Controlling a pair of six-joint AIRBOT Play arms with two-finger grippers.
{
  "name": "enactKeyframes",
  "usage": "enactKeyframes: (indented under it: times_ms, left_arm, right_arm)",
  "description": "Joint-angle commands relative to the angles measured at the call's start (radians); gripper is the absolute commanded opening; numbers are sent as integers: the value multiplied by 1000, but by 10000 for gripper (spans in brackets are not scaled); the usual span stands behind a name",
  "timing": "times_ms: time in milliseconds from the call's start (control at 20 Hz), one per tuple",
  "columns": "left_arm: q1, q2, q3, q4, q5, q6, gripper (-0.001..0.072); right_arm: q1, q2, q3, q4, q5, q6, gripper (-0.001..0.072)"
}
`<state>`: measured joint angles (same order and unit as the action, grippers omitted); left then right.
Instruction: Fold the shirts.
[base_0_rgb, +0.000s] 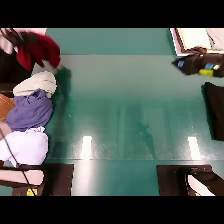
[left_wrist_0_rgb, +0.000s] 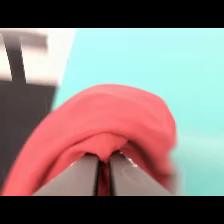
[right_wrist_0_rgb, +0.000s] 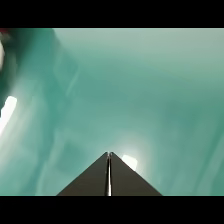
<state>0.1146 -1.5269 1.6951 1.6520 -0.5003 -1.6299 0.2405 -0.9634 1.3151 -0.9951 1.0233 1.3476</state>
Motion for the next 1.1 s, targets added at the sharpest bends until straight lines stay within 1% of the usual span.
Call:
enactKeyframes:
  times_ms: [0,100,150,250,350,400,500,550,650,750,800,900,950,1050]
  left_arm:
    - [-63,227,72,-7,-138,155,27]
    - [-143,352,75,-10,-274,257,27]
    - [-188,397,75,-11,-351,288,27]
    - [-285,448,75,-40,-517,303,28]
    - [-389,446,66,-134,-679,303,27]
    - [-442,437,49,-190,-727,303,28]
    - [-566,405,-14,-317,-736,309,28]
    - [-630,385,-51,-367,-721,334,28]
    - [-748,335,-126,-460,-660,340,41]
    - [-823,273,-172,-513,-590,337,583]
    - [-834,246,-175,-515,-579,330,590]
    - [-793,238,-174,-490,-580,299,590]
    - [-742,244,-172,-483,-591,280,590]
    - [-585,252,-175,-479,-639,229,590]
  right_arm:
    - [-1,-12,162,-52,-44,2,18]
    - [-1,-28,245,-93,-46,2,17]
    - [-1,-39,283,-107,-45,2,17]
    - [-1,-62,346,-106,-43,2,18]
    - [-1,-83,401,-106,-19,2,18]
    - [-1,-91,424,-106,-3,2,18]
    - [-1,-112,473,-106,34,2,17]
    - [-1,-117,491,-106,50,2,18]
    - [-1,-113,505,-105,72,2,18]
    - [-1,-98,505,-106,84,2,17]
    - [-1,-86,505,-106,92,2,18]
    - [-1,-63,505,-108,105,2,17]
    - [-1,-55,505,-108,105,2,18]
    - [-1,-43,505,-108,108,2,18]
